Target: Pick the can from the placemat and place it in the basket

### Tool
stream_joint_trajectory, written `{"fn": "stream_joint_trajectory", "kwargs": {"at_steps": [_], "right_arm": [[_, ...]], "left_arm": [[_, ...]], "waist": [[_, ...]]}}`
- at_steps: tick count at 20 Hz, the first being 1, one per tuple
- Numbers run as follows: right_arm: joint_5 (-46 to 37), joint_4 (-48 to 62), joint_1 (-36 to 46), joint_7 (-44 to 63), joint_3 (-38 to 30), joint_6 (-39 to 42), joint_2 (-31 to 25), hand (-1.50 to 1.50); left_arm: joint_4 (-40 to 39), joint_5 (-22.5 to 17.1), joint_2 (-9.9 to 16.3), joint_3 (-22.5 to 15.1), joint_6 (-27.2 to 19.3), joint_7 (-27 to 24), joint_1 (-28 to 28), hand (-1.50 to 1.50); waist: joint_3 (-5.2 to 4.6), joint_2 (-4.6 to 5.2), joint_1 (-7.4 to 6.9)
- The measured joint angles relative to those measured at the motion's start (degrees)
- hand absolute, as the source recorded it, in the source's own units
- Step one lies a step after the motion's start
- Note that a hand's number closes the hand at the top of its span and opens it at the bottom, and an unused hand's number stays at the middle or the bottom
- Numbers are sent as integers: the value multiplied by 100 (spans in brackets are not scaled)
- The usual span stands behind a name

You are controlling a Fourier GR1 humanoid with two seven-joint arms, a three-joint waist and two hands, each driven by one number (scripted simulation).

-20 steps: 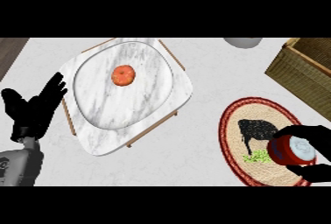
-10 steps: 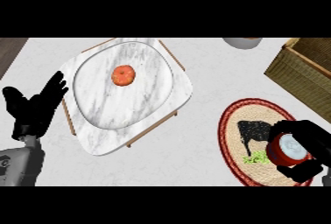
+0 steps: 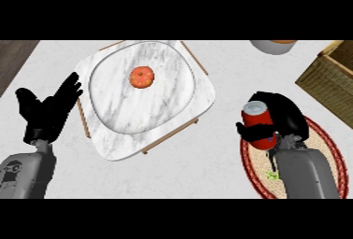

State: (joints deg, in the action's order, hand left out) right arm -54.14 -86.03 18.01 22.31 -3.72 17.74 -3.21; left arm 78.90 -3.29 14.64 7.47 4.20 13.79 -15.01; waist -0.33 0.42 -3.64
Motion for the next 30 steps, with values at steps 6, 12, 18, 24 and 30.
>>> {"fn": "stream_joint_trajectory", "kwargs": {"at_steps": [6,12,18,24,30], "right_arm": [[767,22,1203,1540,522,-1723,245,150],[212,203,2705,2995,1365,-3082,302,150],[-463,785,4139,3769,1174,-3060,288,150],[-831,1658,5287,3868,541,-2895,37,150],[-1036,2444,5888,3721,26,-2938,-416,150]], "left_arm": [[-33,43,-55,-79,19,-52,-7,0],[-162,73,-59,-18,-39,-125,-20,0],[-85,122,-75,14,-122,-153,128,0],[28,29,28,120,-55,-13,135,0],[96,14,32,134,-34,24,134,0]], "waist": [[30,-9,-121],[20,-31,7],[22,-45,188],[25,-39,243],[27,-31,260]]}}
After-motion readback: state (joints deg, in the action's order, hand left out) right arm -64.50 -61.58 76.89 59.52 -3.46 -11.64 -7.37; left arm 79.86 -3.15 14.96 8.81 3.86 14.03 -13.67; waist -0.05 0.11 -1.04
